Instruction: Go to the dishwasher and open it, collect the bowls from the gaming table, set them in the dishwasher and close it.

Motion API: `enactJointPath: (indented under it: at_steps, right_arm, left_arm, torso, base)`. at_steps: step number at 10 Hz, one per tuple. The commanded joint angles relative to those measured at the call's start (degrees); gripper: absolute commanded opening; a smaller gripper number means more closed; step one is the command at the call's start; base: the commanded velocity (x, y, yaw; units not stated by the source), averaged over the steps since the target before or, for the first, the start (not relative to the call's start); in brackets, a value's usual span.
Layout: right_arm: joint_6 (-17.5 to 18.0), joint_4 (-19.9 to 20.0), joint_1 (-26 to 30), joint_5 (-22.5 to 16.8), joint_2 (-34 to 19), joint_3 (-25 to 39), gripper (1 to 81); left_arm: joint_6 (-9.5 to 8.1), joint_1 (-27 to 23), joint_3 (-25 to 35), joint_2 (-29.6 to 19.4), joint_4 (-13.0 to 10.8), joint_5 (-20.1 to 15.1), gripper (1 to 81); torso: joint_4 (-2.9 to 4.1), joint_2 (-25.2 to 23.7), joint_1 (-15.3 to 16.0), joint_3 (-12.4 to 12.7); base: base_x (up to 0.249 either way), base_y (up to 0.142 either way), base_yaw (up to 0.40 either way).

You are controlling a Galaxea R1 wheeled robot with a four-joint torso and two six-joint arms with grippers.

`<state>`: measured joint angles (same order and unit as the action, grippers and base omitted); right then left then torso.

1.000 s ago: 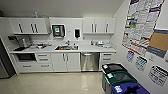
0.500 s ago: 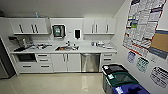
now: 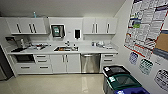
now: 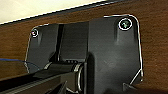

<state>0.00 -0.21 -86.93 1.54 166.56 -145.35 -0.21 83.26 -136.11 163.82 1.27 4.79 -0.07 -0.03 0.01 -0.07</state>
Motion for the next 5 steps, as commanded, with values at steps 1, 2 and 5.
enactJointPath:
  at_steps: [1, 2, 5]
  right_arm:
    - [-0.1, 0.3, 2.9, -2.9, -0.4, 0.2, 81.1]
    - [0.0, 0.3, 2.9, -2.9, -0.4, 0.3, 81.1]
    - [-0.1, 0.3, 2.9, -2.9, -0.3, 0.2, 81.1]
  left_arm:
    - [0.03, -3.4, 1.0, -0.4, -0.1, -2.6, 81.1]
    - [0.03, -3.4, 1.0, -0.4, -0.1, -2.6, 81.1]
    - [0.03, -3.4, 1.0, -0.5, -0.1, -2.6, 81.1]
  torso:
    - [0.0, 0.0, 0.0, 0.0]
    - [0.0, 0.0, 0.0, 0.0]
    - [0.0, 0.0, 0.0, 0.0]
  base:
    - [0.133, 0.0, 0.0]
    - [0.133, 0.0, 0.0]
    - [0.133, 0.0, 0.0]
